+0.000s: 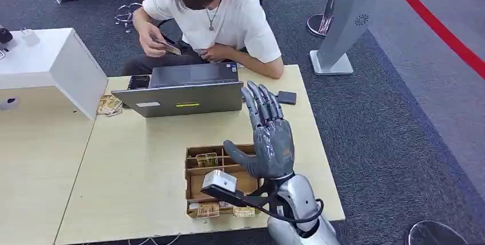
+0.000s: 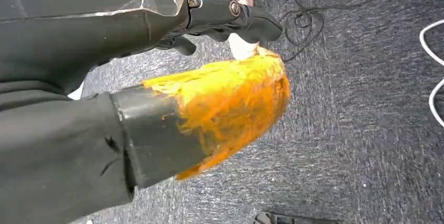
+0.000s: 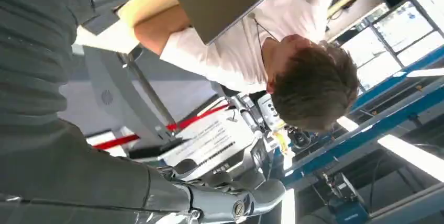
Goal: Pass the card to the sensor for recognition and then transmit it.
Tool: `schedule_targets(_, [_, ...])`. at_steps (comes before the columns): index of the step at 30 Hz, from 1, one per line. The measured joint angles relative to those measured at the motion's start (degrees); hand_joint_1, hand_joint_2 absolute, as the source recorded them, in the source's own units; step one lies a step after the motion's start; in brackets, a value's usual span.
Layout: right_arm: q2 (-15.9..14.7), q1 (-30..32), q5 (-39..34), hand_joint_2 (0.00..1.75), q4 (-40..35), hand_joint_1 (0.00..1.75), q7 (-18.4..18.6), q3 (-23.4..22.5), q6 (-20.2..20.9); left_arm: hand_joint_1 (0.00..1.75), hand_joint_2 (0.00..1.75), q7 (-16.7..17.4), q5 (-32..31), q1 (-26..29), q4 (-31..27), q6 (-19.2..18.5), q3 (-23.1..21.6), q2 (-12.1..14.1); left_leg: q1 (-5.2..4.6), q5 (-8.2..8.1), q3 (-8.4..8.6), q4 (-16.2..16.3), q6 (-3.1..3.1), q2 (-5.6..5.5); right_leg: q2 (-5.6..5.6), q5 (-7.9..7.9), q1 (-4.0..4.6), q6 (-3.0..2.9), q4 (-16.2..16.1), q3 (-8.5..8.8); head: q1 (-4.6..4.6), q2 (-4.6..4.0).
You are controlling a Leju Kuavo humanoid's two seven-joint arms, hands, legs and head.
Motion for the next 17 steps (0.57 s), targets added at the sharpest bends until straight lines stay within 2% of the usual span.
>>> schedule_targets(6, [-0.44,6.58,-10.14,1.75,-4.98,0.0,-6.16,-0.81,-0.57,0.0,0.0,-0.07,1.0,0.18,0.0,0.33,0.46,0.11,0.0,0.0,-0.01,0.0,0.0,0.0,-0.01,0.0,0.0,0.0,-0.01,0.0,0.0,0.0])
schedule_targets(10, [-0.57,8.48,-15.18,1.75,-6.65,0.0,-9.08,-1.68,0.02,0.0,0.0,-0.15,1.16,0.25,0.0,0.5,0.57,0.13,0.0,0.0,0.01,0.0,0.0,0.01,0.0,0.0,0.0,0.0,-0.01,0.0,0.0,0.0])
schedule_targets(17, [-1.03,15.5,-34.66,1.75,-10.3,0.0,-17.32,-4.29,7.28,0.0,0.0,-0.46,2.18,0.59,0.0,0.85,1.86,0.15,0.0,-0.03,-0.02,0.0,-0.01,-0.01,-0.02,-0.01,0.0,0.0,-0.02,-0.01,0.0,0.0])
